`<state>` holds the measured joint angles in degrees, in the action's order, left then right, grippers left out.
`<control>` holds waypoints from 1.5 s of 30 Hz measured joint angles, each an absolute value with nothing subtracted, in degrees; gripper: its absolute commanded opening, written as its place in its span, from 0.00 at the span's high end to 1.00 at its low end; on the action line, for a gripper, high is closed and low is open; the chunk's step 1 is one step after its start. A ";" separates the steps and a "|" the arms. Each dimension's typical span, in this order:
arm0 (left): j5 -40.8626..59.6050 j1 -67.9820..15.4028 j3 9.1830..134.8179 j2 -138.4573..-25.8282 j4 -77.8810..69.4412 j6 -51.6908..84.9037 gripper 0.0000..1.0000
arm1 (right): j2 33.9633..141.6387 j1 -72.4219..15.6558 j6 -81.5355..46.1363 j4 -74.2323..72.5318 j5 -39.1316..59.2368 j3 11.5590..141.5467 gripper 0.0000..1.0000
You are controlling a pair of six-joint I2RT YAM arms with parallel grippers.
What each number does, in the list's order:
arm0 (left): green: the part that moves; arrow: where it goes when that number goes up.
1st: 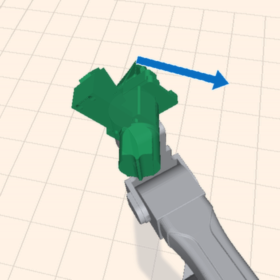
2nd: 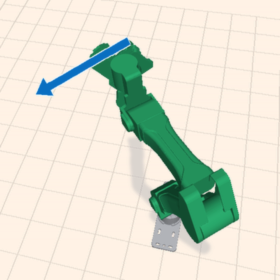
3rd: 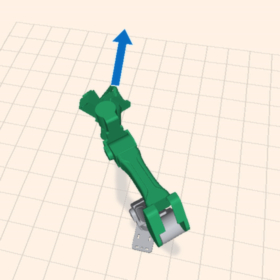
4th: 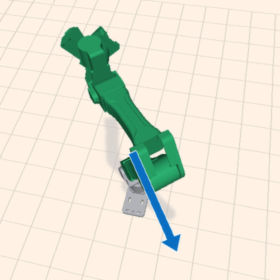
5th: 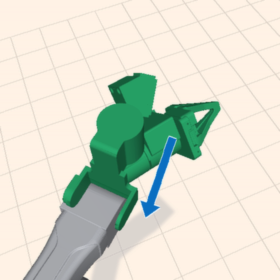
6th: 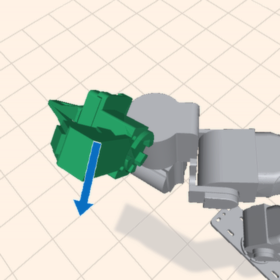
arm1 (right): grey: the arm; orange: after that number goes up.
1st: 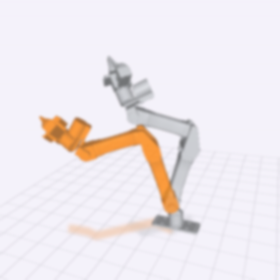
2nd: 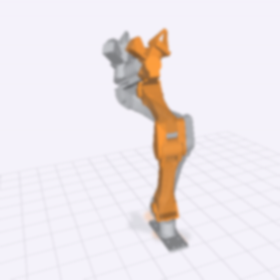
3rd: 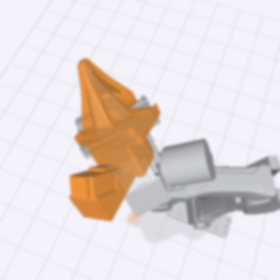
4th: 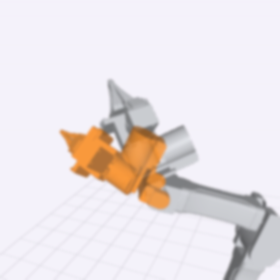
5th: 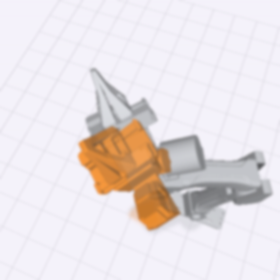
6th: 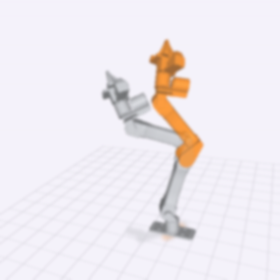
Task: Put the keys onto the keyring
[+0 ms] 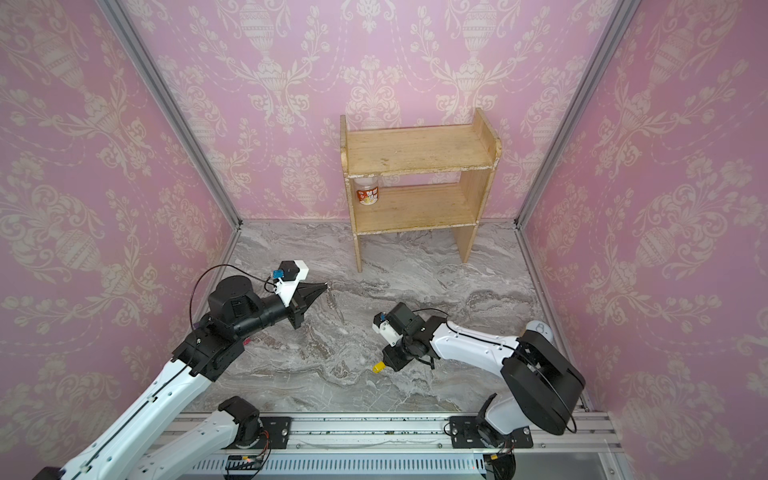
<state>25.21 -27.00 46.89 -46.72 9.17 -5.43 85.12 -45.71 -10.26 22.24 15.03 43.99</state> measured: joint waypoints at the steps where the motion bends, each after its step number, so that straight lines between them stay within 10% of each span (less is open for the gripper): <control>1: 25.21 -27.00 46.89 -46.72 9.17 -5.43 1.00 | 85.69 -45.71 -10.26 22.44 15.05 44.12 0.71; 16: 25.23 -26.74 46.89 -46.72 9.19 -5.43 1.00 | 81.14 -46.78 -19.00 8.78 13.13 33.65 0.68; 28: 25.26 -26.74 47.33 -46.72 9.19 -5.43 1.00 | 79.85 -49.67 -24.03 -1.32 8.40 28.45 1.00; 45: 25.91 -26.74 48.01 -46.50 9.37 -5.43 1.00 | 78.08 -49.65 -11.92 31.46 3.97 51.07 1.00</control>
